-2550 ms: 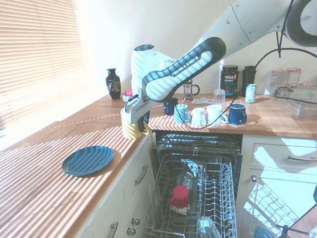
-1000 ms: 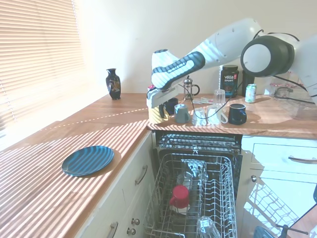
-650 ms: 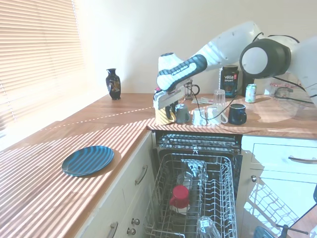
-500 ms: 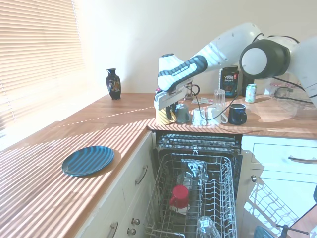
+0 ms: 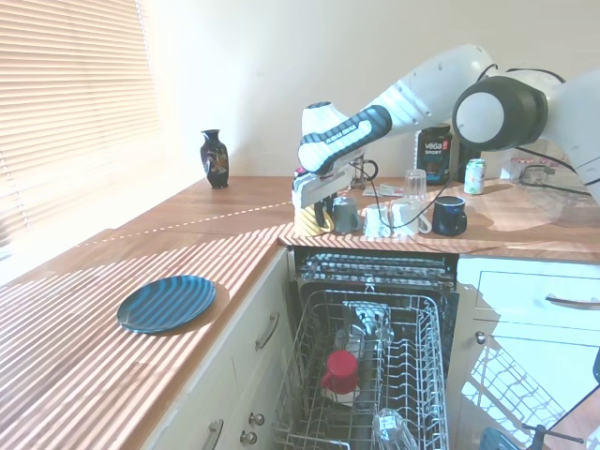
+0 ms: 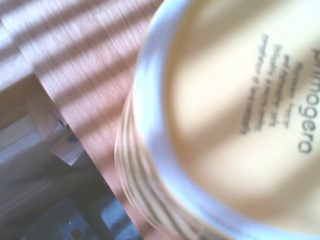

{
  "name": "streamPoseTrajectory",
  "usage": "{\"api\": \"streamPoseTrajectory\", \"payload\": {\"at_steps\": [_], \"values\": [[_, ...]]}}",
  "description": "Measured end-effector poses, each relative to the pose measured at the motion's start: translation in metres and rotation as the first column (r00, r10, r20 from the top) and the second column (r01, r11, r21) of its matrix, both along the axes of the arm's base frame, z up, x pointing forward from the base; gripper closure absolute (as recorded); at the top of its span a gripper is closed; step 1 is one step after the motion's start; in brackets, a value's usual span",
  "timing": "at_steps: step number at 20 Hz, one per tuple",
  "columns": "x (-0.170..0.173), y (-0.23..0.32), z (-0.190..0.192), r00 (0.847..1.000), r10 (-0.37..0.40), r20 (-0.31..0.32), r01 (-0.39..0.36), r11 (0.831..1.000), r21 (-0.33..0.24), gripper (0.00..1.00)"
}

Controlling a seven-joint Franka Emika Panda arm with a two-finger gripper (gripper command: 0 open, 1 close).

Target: Remove a mug cup out of the dishwasher

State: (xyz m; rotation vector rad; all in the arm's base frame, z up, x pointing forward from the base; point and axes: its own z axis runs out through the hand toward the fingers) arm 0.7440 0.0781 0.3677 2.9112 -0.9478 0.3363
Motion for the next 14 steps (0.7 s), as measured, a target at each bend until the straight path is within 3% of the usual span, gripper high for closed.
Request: {"api": "streamPoseTrajectory", "payload": {"at_steps": [6,9,14], "values": [[0.002,0.0,0.013,1.0,0.0,0.023,0.0,1.0,0.001,0.0],[-0.003,0.007,0.037,0.999,0.01,0.052,-0.01,1.0,0.006,0.0],[-0.043,0.013,0.081,0.998,0.01,0.067,-0.011,1.0,0.017,0.0]]}}
